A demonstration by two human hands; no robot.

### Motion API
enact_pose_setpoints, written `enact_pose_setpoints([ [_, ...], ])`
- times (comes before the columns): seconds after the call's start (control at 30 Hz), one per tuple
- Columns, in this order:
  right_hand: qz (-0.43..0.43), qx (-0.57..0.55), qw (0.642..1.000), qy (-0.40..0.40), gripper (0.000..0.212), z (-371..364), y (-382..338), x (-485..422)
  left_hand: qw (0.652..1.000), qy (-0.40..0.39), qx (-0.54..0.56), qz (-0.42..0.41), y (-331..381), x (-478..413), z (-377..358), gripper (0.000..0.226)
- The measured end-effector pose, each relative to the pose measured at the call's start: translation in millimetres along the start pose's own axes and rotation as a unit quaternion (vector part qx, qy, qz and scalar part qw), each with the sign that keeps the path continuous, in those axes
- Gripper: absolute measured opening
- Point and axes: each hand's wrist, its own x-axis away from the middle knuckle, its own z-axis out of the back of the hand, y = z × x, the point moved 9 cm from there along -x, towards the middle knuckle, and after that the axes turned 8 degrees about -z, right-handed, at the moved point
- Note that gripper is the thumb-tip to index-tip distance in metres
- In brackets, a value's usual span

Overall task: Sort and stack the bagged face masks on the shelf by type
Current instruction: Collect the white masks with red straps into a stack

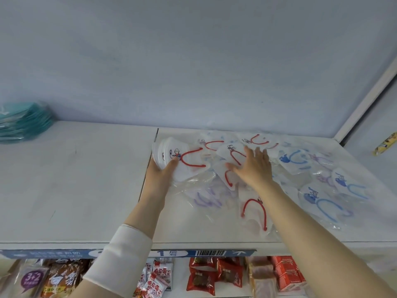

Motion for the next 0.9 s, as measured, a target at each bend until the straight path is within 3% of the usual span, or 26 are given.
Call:
enact_pose_setpoints([
  [0.2,0.035,-0.029,0.998,0.046,0.061,8,6,-10,1.000,-0.015,-0.008,0.008,1,-4,-5,0.015],
  [0.3,0.086,-0.161,0.981,0.072,0.053,30,13,-2,1.000,-0.022,-0.006,0.021,-3,-7,-4,0.014],
  [0.4,0.192,-0.309,0.930,0.051,0.053,56,5,18,0.998,-0.044,0.006,0.047,-9,-8,-13,0.023],
  [0.53,0.349,-0.204,0.914,0.009,0.056,60,-32,40,0.994,-0.083,0.032,0.059,-8,-4,-42,0.023],
  [0.7,0.439,-0.126,0.890,0.013,0.056,51,-58,37,0.992,-0.118,0.007,0.030,-4,-6,-72,0.012],
  [0.8,0.433,-0.125,0.892,-0.032,0.061,43,-57,16,0.997,-0.069,-0.025,0.029,-10,-16,-65,0.019],
  [0.9,0.354,-0.163,0.921,-0.025,0.062,40,-50,-26,0.999,0.026,-0.012,0.028,-14,-29,-34,0.027],
])
